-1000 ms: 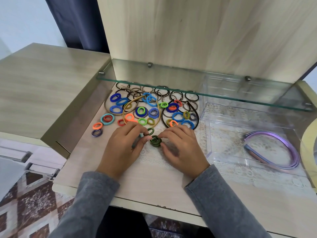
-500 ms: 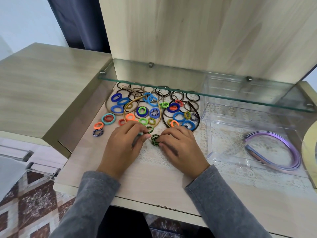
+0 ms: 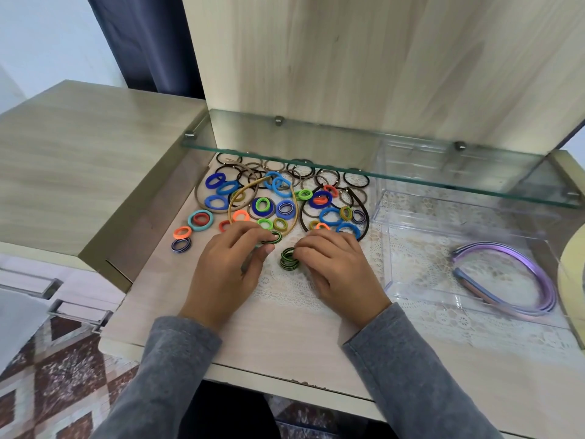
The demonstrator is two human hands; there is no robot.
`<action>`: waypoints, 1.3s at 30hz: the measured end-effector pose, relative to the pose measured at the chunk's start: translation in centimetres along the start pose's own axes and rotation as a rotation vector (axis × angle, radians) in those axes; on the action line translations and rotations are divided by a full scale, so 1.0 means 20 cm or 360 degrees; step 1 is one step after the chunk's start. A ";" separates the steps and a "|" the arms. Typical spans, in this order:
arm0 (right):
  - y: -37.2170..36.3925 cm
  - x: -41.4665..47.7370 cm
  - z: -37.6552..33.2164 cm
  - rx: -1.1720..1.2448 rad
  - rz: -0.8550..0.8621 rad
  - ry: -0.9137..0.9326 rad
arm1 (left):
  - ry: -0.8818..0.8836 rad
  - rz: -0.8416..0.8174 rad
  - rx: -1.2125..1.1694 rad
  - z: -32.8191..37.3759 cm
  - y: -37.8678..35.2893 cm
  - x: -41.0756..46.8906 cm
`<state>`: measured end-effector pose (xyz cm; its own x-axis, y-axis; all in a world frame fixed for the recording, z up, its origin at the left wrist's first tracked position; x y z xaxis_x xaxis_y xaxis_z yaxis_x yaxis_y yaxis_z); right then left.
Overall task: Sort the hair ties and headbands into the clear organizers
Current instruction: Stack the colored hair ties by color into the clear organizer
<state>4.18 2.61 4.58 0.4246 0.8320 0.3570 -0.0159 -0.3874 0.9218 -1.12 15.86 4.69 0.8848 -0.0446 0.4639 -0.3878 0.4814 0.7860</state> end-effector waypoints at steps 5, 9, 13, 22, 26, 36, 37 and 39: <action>-0.01 0.00 -0.02 -0.0058 -0.0003 0.0031 | -0.0021 0.0006 -0.0041 0.02 0.01 0.01; -0.02 -0.01 -0.01 -0.0042 -0.0023 0.0025 | -0.0019 0.0012 -0.0036 0.02 0.01 0.00; -0.03 0.00 0.00 0.0010 -0.0099 -0.0012 | -0.0047 -0.0033 0.0010 0.05 -0.01 0.01; 0.04 -0.03 0.13 0.0417 0.0126 -0.0318 | -0.0127 -0.0112 0.0147 0.10 -0.04 0.01; 0.02 -0.02 0.10 0.0359 0.0061 -0.0287 | -0.0192 -0.0176 0.0227 0.12 -0.08 0.01; 0.04 -0.02 0.11 0.0378 0.0118 -0.0303 | -0.0171 -0.0229 0.0191 0.12 -0.09 0.01; 0.04 -0.02 0.11 0.0375 0.0109 -0.0303 | -0.0170 -0.0223 0.0181 0.12 -0.09 0.01; 0.04 -0.02 0.10 0.0371 0.0099 -0.0306 | -0.0173 -0.0210 0.0169 0.12 -0.08 0.01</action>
<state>5.90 1.19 4.78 0.5930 0.7223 0.3558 0.1516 -0.5342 0.8316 -0.88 12.86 4.53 0.8989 -0.1984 0.3907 -0.3003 0.3704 0.8790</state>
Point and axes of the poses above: each hand's wrist, its own x-axis towards the middle knuckle, its own y-axis out of the back of the hand, z = x × y, the point moved 10 cm from there along x, towards the middle knuckle, and after that the axes turned 15 degrees about -z, right-handed, at the moved point
